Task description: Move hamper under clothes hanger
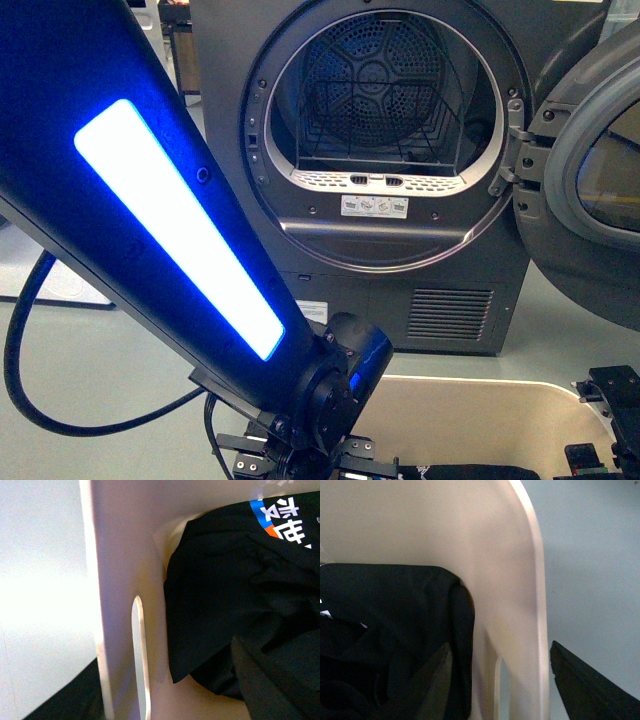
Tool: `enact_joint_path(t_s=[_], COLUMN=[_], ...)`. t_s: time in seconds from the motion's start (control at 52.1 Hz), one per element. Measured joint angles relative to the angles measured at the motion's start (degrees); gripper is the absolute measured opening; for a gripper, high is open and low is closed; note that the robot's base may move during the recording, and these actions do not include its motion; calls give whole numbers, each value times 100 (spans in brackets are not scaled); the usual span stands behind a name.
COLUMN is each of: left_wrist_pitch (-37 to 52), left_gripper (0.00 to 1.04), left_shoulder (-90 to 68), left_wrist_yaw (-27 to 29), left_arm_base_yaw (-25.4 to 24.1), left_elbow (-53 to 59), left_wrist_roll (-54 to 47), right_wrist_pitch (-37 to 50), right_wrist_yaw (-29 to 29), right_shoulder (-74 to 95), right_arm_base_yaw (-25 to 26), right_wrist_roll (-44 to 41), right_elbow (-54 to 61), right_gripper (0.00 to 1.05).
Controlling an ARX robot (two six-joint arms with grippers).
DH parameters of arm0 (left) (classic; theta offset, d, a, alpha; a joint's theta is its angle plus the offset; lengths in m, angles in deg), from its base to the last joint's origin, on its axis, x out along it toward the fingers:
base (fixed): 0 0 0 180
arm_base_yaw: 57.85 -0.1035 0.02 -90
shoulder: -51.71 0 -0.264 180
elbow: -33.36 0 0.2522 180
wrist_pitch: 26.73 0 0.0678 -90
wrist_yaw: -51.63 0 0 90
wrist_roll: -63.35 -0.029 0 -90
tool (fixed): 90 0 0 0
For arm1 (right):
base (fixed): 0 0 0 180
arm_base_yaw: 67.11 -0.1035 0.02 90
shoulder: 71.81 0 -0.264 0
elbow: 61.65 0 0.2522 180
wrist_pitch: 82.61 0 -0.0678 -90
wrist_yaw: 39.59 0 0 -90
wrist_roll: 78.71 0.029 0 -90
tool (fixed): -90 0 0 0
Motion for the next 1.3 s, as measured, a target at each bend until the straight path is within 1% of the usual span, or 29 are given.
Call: enact_joint_path(t_s=[0.038, 0.096, 0.115, 0.153, 0.249, 0.288, 0.307, 0.384, 0.441, 0.691, 1.074, 1.305], left_wrist_pitch=[-11, -24, -26, -26, -46, -52, -52, -52, -52, -2, 26, 70], left_gripper=[57, 48, 46, 43, 25, 20, 18, 10, 4, 4, 4, 4], left_shoulder=[-4, -15, -15, -22, -37, -37, -37, -37, -37, -35, 439, 619], left_wrist_yaw=[17, 72, 83, 98, 155, 177, 188, 219, 223, 208, 133, 149], left_arm_base_yaw=[0, 0, 0, 0, -4, -7, -7, -11, -17, -17, -44, -107], left_elbow=[-9, -13, -13, -15, -22, -22, -22, -22, -22, -22, 76, 192], left_wrist_roll=[-2, -9, -13, -13, -17, -17, -20, -20, -4, -7, -98, -258], right_wrist_pitch=[-9, -11, -13, -15, -15, -15, -15, -13, -13, -61, -334, -258], right_wrist_yaw=[4, 11, 13, 13, 26, 31, 35, 9, -2, -24, -55, -144], right_shoulder=[7, 13, 22, 22, 26, 26, 26, 26, 26, -140, -1209, -1235], right_arm_base_yaw=[0, 0, 0, 0, -2, -2, -2, -2, -2, 59, 125, 98], right_wrist_roll=[2, 2, 2, 2, 7, 7, 9, 42, 68, 129, 2, 52], right_elbow=[-2, -4, -9, -11, -13, -13, -13, -13, -13, 109, 308, 507], right_gripper=[53, 46, 42, 38, 21, 17, 14, 6, 2, 3, 3, 3])
